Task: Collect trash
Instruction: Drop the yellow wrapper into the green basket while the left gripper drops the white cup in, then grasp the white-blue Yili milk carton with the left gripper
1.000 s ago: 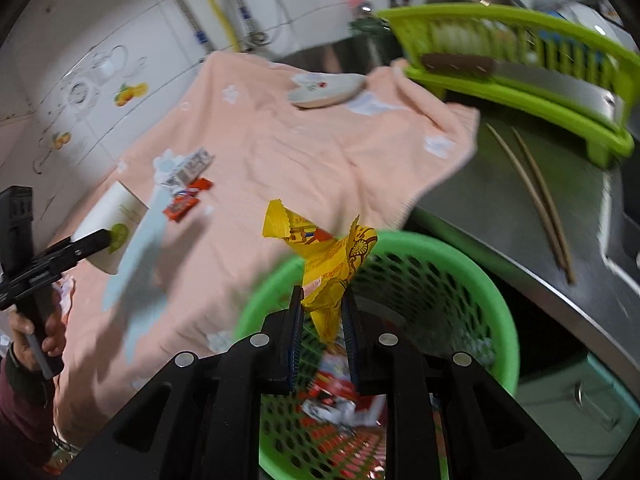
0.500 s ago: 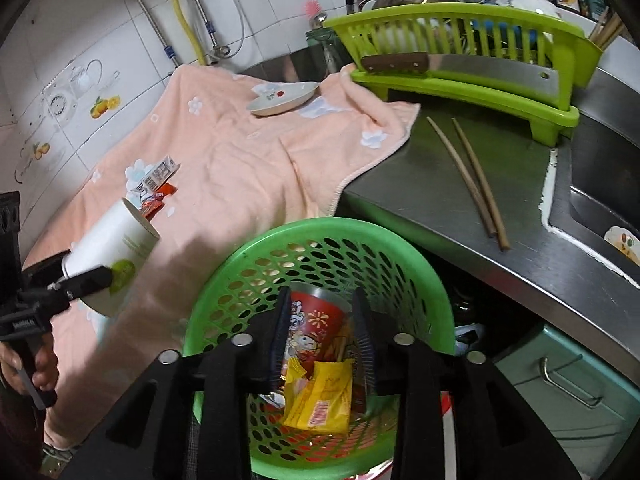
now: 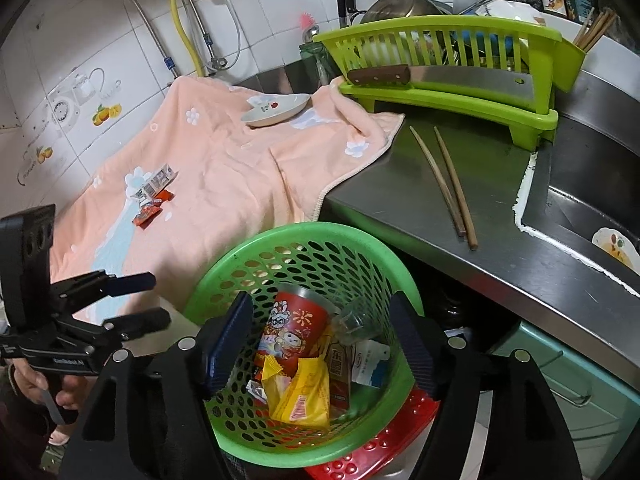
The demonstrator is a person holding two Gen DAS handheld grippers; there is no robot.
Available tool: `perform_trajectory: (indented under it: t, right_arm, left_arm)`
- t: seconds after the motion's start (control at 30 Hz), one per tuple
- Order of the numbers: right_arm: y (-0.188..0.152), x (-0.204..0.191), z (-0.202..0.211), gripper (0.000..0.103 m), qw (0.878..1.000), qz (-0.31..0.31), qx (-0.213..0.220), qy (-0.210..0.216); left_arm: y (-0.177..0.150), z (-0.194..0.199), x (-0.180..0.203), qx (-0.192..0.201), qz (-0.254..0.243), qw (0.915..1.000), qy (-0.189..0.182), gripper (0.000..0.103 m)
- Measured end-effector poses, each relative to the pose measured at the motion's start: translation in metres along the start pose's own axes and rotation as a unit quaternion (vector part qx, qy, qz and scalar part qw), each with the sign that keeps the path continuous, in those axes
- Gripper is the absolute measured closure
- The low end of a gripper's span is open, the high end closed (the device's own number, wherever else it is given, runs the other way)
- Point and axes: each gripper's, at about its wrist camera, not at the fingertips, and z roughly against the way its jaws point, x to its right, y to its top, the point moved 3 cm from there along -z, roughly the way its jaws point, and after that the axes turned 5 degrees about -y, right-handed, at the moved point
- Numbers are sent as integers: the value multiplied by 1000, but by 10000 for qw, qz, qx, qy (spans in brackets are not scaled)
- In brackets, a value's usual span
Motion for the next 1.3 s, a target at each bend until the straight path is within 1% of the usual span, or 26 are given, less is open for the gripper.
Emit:
perform_trajectory:
  t: [0.17, 0.37, 0.47, 0.67, 0.87, 1.1, 1.3]
  right_arm:
    - [1, 1, -1, 32, 10000, -22, 6, 46]
    - [6, -13, -5, 28, 9999, 85, 8, 141]
    - [12, -25, -10, 24, 9996, 194, 1, 201]
    - [26, -54, -23, 20, 9981, 510, -58, 349]
    - [41, -92, -43, 18, 9948, 852, -152, 536]
    - [57, -146, -70, 18, 9884, 1271, -254, 795]
    - [66, -180, -85, 18, 9825, 1553, -306, 986]
  left_arm:
    - [-1, 3, -6, 3, 42, 10000, 47, 24]
    - [1, 19, -25, 135, 186, 9995, 201, 22]
    - [3, 31, -39, 230, 272, 9988, 321, 22]
    - [4, 56, -78, 415, 564, 9958, 589, 22]
    - [1, 80, -128, 564, 949, 9894, 939, 22]
    - [0, 110, -193, 742, 1429, 9772, 1384, 22]
    - [11, 117, -242, 792, 1768, 9681, 1589, 22]
